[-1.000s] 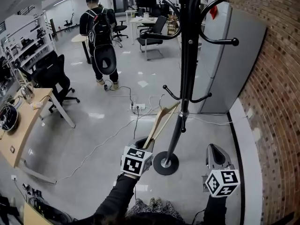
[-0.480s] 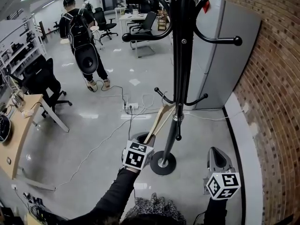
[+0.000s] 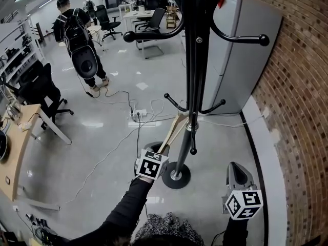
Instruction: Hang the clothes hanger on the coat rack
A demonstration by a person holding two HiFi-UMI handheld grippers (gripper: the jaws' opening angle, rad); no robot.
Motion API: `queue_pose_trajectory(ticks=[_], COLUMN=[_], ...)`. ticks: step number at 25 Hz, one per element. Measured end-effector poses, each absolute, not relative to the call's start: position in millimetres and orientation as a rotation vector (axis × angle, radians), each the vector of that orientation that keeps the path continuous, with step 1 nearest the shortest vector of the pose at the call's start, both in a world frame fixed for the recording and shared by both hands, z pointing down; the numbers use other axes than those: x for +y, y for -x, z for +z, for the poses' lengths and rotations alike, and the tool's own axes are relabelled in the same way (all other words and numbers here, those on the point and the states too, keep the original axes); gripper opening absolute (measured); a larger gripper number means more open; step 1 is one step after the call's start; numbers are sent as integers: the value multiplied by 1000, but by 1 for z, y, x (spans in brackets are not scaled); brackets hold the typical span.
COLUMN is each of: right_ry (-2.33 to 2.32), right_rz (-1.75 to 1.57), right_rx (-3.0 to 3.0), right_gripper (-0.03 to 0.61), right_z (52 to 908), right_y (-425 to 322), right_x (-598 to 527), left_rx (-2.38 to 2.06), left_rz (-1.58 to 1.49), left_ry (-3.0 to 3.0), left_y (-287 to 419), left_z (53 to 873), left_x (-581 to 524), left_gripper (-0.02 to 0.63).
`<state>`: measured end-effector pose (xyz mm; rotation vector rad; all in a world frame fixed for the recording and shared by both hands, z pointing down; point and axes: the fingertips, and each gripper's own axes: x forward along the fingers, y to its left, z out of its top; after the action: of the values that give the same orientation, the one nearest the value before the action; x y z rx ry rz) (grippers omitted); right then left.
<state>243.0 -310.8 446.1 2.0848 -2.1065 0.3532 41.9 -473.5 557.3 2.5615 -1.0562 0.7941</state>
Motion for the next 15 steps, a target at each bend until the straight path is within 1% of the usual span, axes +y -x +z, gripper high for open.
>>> queue_pose_trajectory(ticks=[8, 15], right_ry=[-2095, -2086], right_rz=[369, 374], right_rx=[-2074, -2076], right_gripper=[9, 9], right_z=[451, 453], right_y=[-247, -245], right_x=[-305, -303], left_rx=[-1018, -1029], left_rz=[819, 832], left_ry=[-2517, -2549], left_y=[-41, -41], left_z=[585, 587], left_x=[-473, -474], left_gripper=[52, 52])
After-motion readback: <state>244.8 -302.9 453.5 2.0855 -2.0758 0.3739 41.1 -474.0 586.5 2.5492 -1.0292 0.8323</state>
